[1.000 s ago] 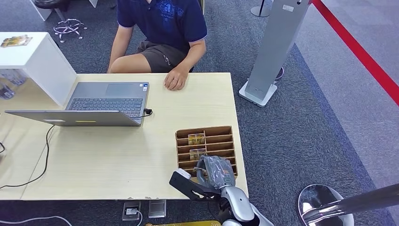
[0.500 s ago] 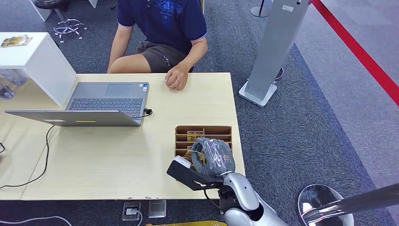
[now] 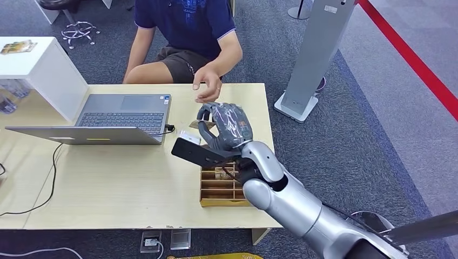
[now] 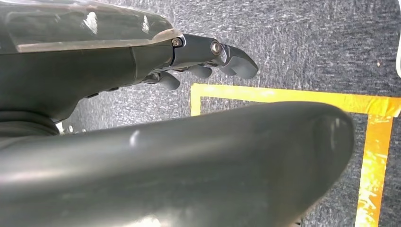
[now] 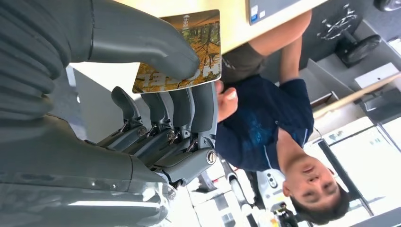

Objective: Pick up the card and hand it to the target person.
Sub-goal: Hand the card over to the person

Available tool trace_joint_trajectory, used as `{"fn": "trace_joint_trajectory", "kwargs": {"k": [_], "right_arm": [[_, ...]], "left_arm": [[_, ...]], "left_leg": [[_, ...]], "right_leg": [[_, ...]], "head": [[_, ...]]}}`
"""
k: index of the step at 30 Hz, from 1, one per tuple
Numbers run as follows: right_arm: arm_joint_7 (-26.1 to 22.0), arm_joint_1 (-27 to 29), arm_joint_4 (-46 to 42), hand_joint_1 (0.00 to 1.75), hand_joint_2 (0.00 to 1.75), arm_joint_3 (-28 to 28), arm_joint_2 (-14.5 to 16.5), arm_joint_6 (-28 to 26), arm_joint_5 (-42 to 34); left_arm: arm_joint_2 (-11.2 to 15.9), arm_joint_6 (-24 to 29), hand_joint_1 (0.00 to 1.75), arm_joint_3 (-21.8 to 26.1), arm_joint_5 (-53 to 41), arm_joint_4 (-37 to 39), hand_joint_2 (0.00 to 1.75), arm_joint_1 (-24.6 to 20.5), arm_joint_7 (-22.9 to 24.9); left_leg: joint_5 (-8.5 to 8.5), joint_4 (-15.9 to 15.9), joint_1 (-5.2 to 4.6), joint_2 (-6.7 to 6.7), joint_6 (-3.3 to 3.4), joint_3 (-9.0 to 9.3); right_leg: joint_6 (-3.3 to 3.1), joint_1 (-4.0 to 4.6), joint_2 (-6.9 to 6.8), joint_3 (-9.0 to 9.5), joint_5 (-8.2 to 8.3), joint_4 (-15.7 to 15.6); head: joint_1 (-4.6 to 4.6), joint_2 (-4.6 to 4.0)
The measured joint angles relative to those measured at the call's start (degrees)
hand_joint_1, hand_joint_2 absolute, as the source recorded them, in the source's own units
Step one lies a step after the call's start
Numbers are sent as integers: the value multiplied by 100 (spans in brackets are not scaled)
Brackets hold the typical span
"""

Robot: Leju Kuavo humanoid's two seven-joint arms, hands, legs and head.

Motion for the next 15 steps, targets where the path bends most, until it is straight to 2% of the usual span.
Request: {"fn": "trace_joint_trajectory", "kwargs": {"k": [9,15], "right_arm": [[-555,-942,2182,143,175,292,864,-327,64],[-603,-1175,3060,143,175,424,1193,-482,109]], "left_arm": [[0,29,0,-78,121,2,0,-15,-56],[7,70,0,-85,176,2,0,-12,-44]], "left_leg": [[1,0,0,-4,-1,-3],[0,0,0,-4,0,-2]], "right_leg": [[0,0,-3,-4,-1,1],[-1,0,-2,-4,-2,0]], "head": [[4,0],[9,-1]]}}
